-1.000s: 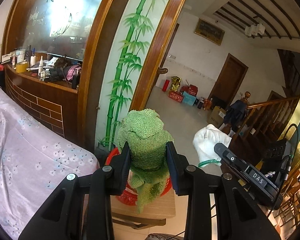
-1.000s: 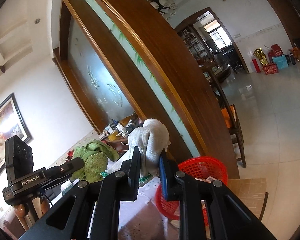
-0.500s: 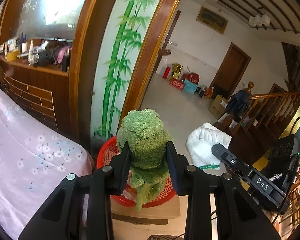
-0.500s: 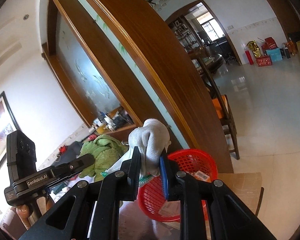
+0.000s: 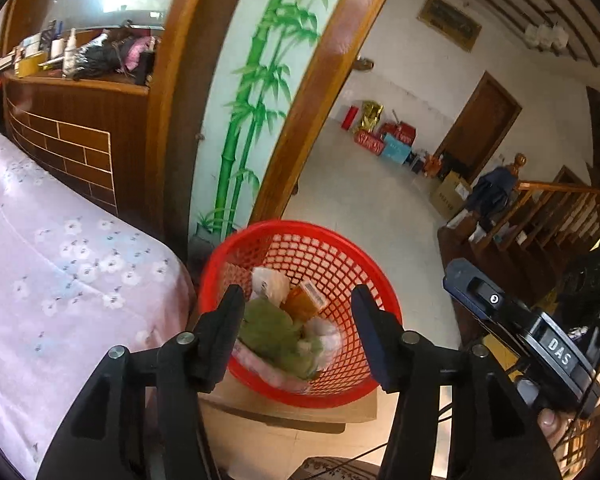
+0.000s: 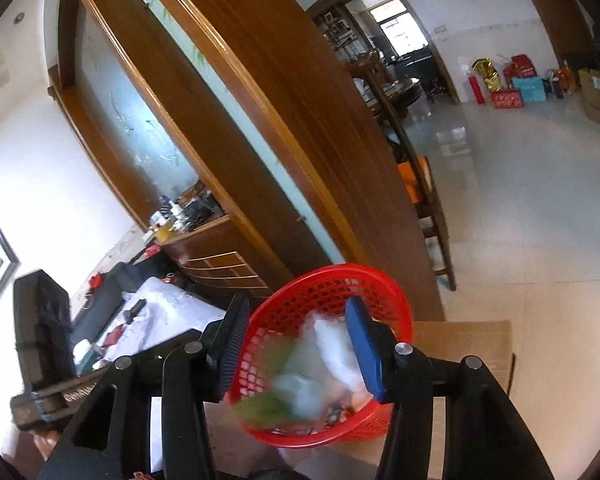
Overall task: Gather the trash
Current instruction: 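Carry the green towel and white cloth to the red wastebasket and release, then move both open tools back over the table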
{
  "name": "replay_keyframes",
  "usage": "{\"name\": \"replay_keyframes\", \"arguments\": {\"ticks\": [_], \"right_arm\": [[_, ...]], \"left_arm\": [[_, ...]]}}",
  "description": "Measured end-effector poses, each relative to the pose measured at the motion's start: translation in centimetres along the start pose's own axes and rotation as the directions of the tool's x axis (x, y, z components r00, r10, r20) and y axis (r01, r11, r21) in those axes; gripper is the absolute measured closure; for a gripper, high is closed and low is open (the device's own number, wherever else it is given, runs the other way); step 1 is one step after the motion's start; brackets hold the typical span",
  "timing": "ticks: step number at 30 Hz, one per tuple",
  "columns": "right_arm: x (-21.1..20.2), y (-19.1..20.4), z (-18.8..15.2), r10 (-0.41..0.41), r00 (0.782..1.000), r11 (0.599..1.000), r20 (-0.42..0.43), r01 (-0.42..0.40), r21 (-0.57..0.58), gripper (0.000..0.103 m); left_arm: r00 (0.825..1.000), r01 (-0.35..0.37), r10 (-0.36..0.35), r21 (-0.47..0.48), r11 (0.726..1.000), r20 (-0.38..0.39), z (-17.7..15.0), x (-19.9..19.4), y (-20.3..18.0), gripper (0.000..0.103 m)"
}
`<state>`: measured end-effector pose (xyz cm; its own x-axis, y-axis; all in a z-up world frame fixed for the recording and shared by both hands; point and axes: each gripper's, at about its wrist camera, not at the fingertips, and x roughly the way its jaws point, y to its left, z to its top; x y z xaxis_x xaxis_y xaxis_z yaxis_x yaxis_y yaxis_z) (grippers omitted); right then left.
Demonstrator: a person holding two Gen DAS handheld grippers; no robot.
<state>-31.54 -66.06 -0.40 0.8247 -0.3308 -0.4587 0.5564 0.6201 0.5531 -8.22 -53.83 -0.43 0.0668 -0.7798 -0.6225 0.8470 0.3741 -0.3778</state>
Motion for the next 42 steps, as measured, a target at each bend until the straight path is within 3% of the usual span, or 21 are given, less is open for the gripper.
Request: {"name": "replay_keyframes", "arguments": {"ticks": [4,7,10,13,18,22,25,29,31,35,42], "right_arm": [[-0.9,2.2,0.2,0.044,0.999,0.998,0.012,-0.043,-0.037,0.047],[-1.2,5.4,-0.1,0.126,0.992,0.988,0.011,-0.125,-0.089,0.026],[-0.6,10.3,-1.0,0.227,0.974,0.96,-0.027,-0.228,-0.162,0.021],[0.8,15.8,-2.8,0.34,0.934,0.906,-0.107,-0.356,-0.23,0.016],[4.4,25.7,-7.3,0.501,0.807,0.758,-0.312,-0.583,-0.291,0.013],[6.7,31.8,-10.7,0.563,0.703,0.654,-0.435,-0.701,-0.285,0.009],[8.8,36.0,-12.7,0.583,0.637,0.587,-0.505,-0.76,-0.28,0.009],[11.1,41.6,-15.7,0.586,0.554,0.506,-0.592,-0.82,-0.266,0.008],[12.0,43.7,-16.6,0.581,0.525,0.479,-0.621,-0.838,-0.261,0.008],[14.4,47.9,-19.0,0.554,0.488,0.428,-0.674,-0.862,-0.272,0.008],[20.3,54.1,-23.2,0.492,0.41,0.362,-0.768,-0.899,-0.247,0.008]], "left_arm": [[0.995,-0.044,0.048,-0.044,0.998,0.09,-0.4,-5.5,1.8,0.029],[0.983,-0.106,0.119,-0.096,0.99,0.139,-1.1,-10.3,3.7,0.028],[0.959,-0.183,0.214,-0.176,0.967,0.183,-2.5,-15.8,6.4,0.026],[0.924,-0.255,0.312,-0.254,0.933,0.221,-4.4,-21.4,9.4,0.026],[0.828,-0.384,0.503,-0.403,0.831,0.247,-8.2,-30.2,14.7,0.025],[0.732,-0.451,0.642,-0.544,0.708,0.228,-11.5,-36.7,19.5,0.025],[0.673,-0.476,0.71,-0.614,0.63,0.207,-13.4,-40.4,22.4,0.025],[0.614,-0.509,0.771,-0.661,0.551,0.169,-14.8,-43.6,25.7,0.025],[0.587,-0.527,0.799,-0.685,0.502,0.134,-15.3,-45.1,27.8,0.025],[0.568,-0.537,0.818,-0.715,0.448,0.085,-16.5,-47.2,31.3,0.025],[0.568,-0.545,0.823,-0.749,0.377,0.001,-18.0,-48.1,38.3,0.025]]}}
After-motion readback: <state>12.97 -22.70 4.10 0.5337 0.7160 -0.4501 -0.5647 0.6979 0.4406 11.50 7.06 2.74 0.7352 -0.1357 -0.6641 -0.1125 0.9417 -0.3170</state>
